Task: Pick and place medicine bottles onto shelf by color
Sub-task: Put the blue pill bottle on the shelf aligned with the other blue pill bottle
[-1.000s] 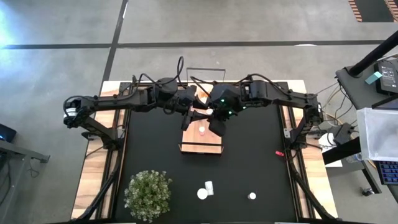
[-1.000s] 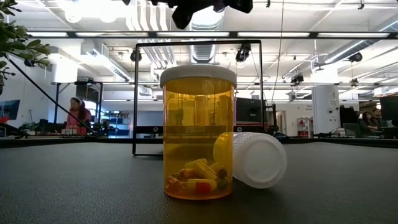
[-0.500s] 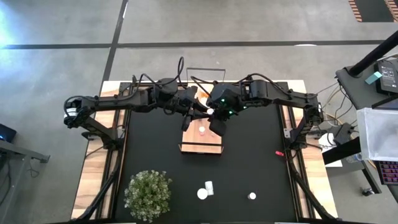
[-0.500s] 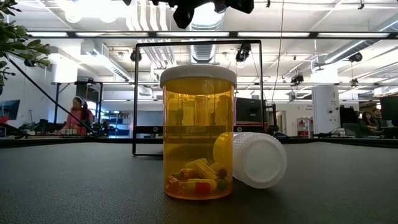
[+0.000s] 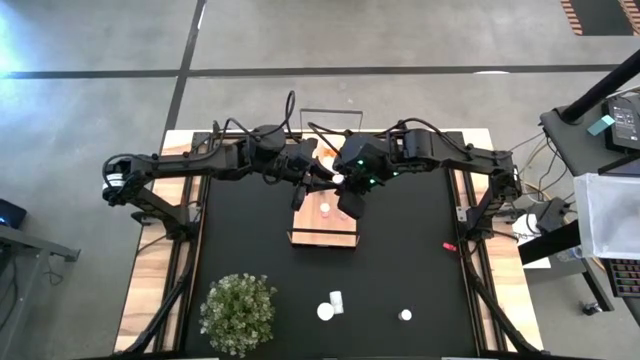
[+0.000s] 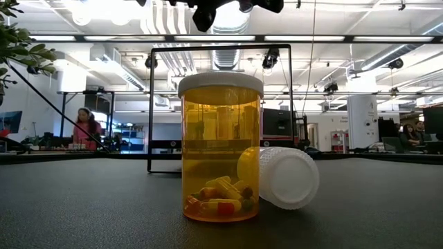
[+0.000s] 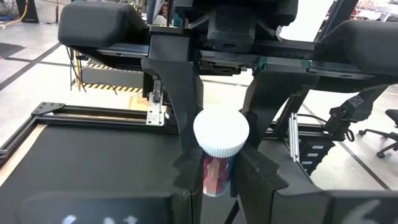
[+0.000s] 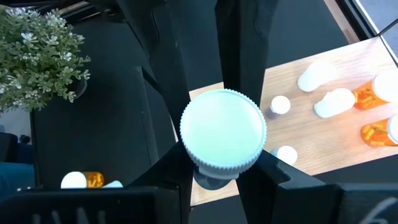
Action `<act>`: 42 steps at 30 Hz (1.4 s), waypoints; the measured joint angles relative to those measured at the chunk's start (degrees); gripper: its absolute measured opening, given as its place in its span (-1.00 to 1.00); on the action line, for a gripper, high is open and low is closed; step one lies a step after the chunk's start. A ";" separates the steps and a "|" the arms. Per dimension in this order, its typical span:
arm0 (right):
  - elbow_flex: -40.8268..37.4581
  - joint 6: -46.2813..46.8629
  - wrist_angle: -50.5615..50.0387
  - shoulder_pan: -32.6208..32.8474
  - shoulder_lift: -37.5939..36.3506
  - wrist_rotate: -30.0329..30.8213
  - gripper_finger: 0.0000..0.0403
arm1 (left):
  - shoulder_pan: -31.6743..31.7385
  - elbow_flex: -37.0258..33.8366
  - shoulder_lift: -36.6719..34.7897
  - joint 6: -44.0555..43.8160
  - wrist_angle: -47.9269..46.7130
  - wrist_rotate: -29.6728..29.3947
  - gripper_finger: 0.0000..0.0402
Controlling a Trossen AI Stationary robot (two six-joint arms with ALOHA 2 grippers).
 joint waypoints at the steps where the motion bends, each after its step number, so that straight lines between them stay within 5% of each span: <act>1: 0.00 -0.01 -0.08 0.00 -0.04 0.03 -0.56 | 0.00 -0.02 -0.02 0.00 -0.05 0.00 -0.72; 35: 0.11 1.11 -3.57 -0.02 -2.82 1.63 -0.56 | -0.22 -0.90 -1.38 -0.04 -2.20 0.30 -0.73; 42: 0.11 1.52 -4.21 -0.02 -2.84 1.54 -0.56 | -0.22 -0.86 -2.64 -0.02 -2.04 0.02 -0.53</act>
